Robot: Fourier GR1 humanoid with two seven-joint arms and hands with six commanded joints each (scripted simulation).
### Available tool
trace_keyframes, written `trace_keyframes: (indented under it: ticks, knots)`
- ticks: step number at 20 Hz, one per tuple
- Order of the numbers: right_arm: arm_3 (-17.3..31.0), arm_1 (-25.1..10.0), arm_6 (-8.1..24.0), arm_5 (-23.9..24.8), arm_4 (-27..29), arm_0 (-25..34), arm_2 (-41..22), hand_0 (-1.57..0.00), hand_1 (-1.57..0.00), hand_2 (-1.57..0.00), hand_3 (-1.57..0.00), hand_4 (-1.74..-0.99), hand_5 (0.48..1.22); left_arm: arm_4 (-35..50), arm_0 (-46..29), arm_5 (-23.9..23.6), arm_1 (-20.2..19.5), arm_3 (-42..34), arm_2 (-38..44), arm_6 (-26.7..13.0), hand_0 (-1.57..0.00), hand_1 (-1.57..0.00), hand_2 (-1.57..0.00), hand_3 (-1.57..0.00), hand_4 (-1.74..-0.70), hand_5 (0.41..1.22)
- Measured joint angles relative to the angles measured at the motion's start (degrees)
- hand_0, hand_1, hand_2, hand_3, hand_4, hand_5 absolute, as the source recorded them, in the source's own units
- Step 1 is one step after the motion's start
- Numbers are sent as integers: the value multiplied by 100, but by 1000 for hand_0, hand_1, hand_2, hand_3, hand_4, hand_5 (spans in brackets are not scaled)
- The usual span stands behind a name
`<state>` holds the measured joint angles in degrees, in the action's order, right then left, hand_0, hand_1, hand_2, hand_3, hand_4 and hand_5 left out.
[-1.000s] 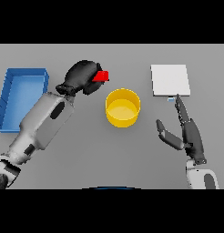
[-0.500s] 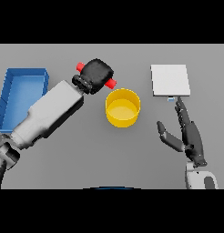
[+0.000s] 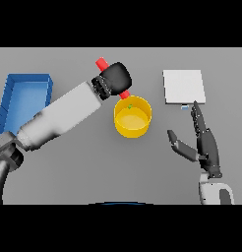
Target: Pick up the red beaker and tilt it to pour out 1 green nut into yellow bowl. Pick up the yellow bowl and place it on the metallic measuring scale.
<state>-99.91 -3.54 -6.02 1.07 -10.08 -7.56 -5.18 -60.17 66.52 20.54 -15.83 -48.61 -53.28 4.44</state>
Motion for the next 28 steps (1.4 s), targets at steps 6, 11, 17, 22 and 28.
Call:
trace_keyframes:
  ticks: [6, 11, 17, 22, 28]
  knots:
    - [62, -3, -104, -28, 33, -9, 14, 1, 1, 1, 1, -1130, 565, -635, 395, -68, 138, 295, -662, 309, -1571, -1571, -1571, -1563, -1736, 1221]
    - [-4, 20, -50, 4, -62, -10, -54, 1, 1, 1, 1, -1135, 580, -1079, 565, -138, 148, 292, -1116, 455, -1571, -1571, -1571, -1568, -1732, 1221]
    - [39, -13, -46, 38, -46, 22, 18, 1, 1, 1, 1, -1137, 568, -1521, 1273, -152, 291, 409, -1465, 718, -1571, -1571, -1571, -1570, -1731, 1221]
    - [29, 21, -147, 47, -97, 19, -42, 1, 1, 1, 1, -1131, 553, -1417, 2410, -317, -34, 1083, -938, 919, -1571, -1571, -1571, -1571, -1720, 1221]
    - [80, 31, -133, -96, -29, 80, -125, 1, 1, 1, 1, -1104, 576, -165, 3006, -130, -625, 2313, 920, 156, -1571, -1571, -1571, -1515, -1733, 1221]
